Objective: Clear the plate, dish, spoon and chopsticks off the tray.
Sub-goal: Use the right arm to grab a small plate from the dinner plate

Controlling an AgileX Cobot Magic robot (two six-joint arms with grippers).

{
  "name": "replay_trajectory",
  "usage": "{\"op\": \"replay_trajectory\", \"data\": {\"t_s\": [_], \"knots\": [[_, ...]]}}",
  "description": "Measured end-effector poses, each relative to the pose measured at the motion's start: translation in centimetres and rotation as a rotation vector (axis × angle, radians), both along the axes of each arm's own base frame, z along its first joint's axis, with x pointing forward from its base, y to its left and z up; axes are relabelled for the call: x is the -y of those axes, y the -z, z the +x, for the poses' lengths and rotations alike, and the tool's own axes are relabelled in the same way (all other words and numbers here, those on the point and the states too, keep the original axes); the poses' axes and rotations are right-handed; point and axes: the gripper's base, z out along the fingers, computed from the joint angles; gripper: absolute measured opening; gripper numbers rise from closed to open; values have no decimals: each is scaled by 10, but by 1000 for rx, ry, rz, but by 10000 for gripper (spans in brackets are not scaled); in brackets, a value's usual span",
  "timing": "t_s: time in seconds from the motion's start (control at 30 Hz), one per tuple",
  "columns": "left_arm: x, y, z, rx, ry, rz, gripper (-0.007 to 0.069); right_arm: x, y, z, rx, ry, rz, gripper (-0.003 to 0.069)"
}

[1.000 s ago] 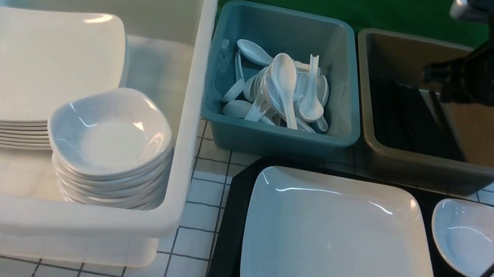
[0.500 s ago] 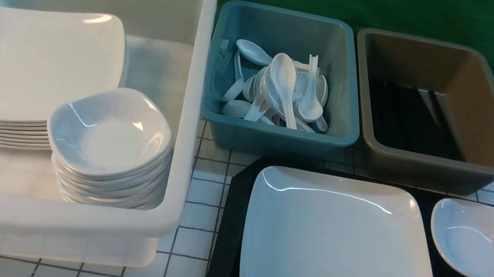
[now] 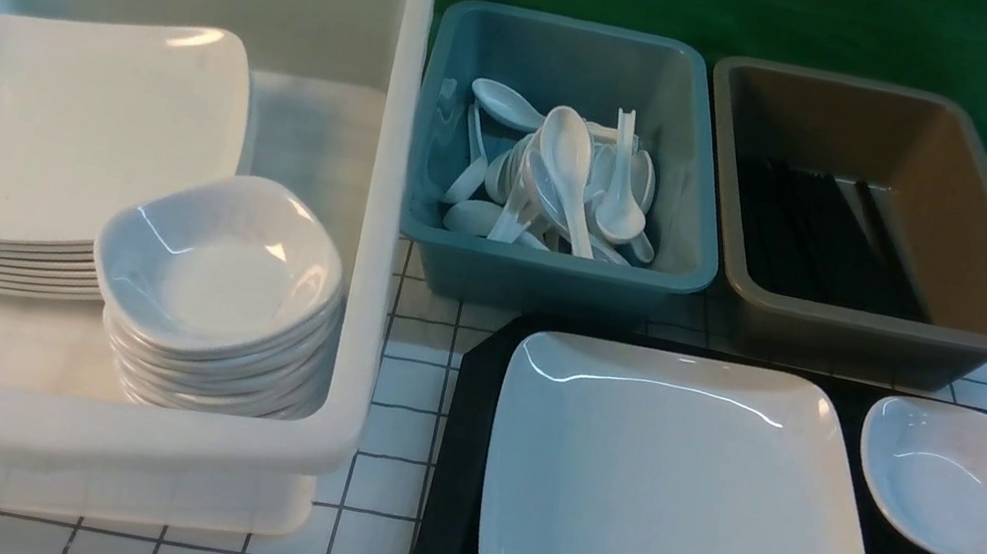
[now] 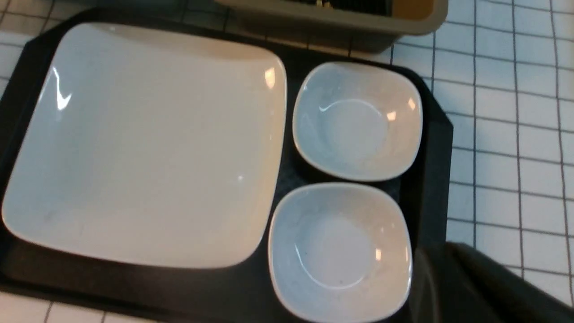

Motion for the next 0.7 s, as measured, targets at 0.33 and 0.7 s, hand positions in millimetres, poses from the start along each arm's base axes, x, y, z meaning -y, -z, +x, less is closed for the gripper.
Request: {"op": "replay_trajectory", "data": {"t_s": [0.33, 0.7], "knots": [[-3, -12, 0, 142, -32, -564, 5, 12, 66, -71, 266, -6, 49, 41], [-11, -26, -3, 317, -78, -566, 5, 13, 94, -76, 269, -7, 49, 61]]}}
